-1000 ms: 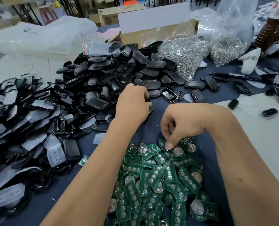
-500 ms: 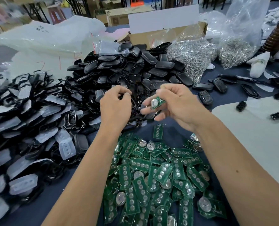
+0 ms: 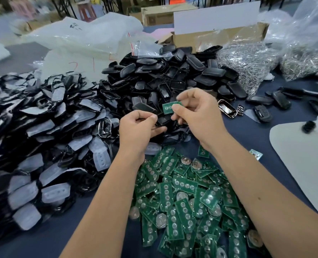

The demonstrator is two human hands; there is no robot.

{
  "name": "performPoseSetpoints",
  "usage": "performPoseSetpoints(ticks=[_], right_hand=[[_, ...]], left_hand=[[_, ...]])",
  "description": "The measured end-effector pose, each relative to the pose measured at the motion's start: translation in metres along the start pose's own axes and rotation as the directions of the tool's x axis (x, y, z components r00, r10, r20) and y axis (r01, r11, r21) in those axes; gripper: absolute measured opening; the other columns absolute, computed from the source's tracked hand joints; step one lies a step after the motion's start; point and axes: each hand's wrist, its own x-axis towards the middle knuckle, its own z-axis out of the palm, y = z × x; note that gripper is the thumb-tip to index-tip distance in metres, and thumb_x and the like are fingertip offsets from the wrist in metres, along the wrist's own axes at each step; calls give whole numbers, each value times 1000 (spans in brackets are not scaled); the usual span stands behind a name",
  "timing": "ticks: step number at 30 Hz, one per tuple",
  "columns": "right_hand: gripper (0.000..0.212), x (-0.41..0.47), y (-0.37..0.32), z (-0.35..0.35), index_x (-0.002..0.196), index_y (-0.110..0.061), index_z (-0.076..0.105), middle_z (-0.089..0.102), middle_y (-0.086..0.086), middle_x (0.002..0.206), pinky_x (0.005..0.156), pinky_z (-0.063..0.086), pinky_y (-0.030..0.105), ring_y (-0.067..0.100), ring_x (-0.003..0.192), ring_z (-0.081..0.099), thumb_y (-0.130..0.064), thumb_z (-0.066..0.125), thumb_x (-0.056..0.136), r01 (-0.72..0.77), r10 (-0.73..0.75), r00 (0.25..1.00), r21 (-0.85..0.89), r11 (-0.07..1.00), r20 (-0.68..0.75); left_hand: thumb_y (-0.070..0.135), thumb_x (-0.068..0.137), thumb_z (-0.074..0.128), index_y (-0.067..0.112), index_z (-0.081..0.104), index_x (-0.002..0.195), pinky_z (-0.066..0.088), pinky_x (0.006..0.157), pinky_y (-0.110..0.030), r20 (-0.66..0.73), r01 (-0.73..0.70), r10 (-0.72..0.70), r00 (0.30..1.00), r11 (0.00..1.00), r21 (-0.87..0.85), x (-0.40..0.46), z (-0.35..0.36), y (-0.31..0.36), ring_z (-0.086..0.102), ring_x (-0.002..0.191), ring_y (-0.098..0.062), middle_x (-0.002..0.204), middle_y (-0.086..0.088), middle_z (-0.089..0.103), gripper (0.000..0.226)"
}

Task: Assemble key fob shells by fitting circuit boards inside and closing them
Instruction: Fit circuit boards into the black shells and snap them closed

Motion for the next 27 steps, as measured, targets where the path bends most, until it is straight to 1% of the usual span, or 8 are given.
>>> performPoseSetpoints(ticks=[3,9,11,15,20,23,26,27], right_hand=[[10,-4,4,2,94,-5,69,73,9,72,57,59,28,27,63,76,0,77,90,15,-15,998,-7,1000,-53],[9,-9,0,7,91,-6,74,74,9,69,51,60,32,27,55,74,-10,81,89,16,-22,998,-103,995,-52],[9,-10,-1,7,90,-6,74,73,9,67,49,58,31,26,53,72,-10,82,89,24,-29,999,-141,990,-36],[8,-10,0,9,91,-3,74,73,6,66,47,56,30,23,51,71,-8,81,90,28,-31,999,-205,978,-11],[7,-11,2,9,88,-9,73,72,4,66,44,52,25,18,48,68,-10,80,90,24,-34,999,-287,958,-27],[8,-11,1,9,86,-13,74,72,3,67,42,49,24,18,47,67,-13,81,89,21,-28,1000,-318,948,-15],[12,-9,0,8,82,-17,73,72,2,67,41,48,23,18,46,67,-15,83,88,1,-5,1000,-335,942,-10],[12,-9,0,9,81,-18,73,72,2,67,41,47,22,17,46,67,-15,84,87,-3,-6,1000,-345,939,-27]], left_hand=[[-1,96,67,1,66,85,65,71,-35,2,3,-3,1000,1000,1,-1,0,1,67,51,-9,78,-9,57,10],[-2,96,65,-1,66,87,66,76,-42,23,7,-7,1000,1000,-14,-2,-1,1,66,51,-8,83,-10,58,9],[-2,96,64,-1,67,87,66,77,-42,33,12,-11,999,1000,-21,-2,-1,1,67,53,-8,86,-12,59,9],[-2,97,64,-1,67,87,66,76,-41,37,15,-14,999,1000,-26,-2,-2,0,65,53,-8,83,-11,56,10],[-2,97,64,-2,67,88,65,73,-38,29,18,-17,999,999,-28,-1,-1,-1,65,52,-9,82,-11,53,9],[-4,96,64,0,67,84,65,72,-36,16,12,-12,1000,1000,-19,-1,-2,-2,68,54,-13,83,-10,54,13],[-3,96,63,2,68,85,65,79,-42,2,16,-16,1000,1000,-20,-2,-1,-4,74,60,-22,84,-10,56,13],[-2,96,64,1,68,86,65,81,-44,1,16,-16,1000,1000,-21,-2,-1,-4,74,60,-22,83,-9,56,12]])
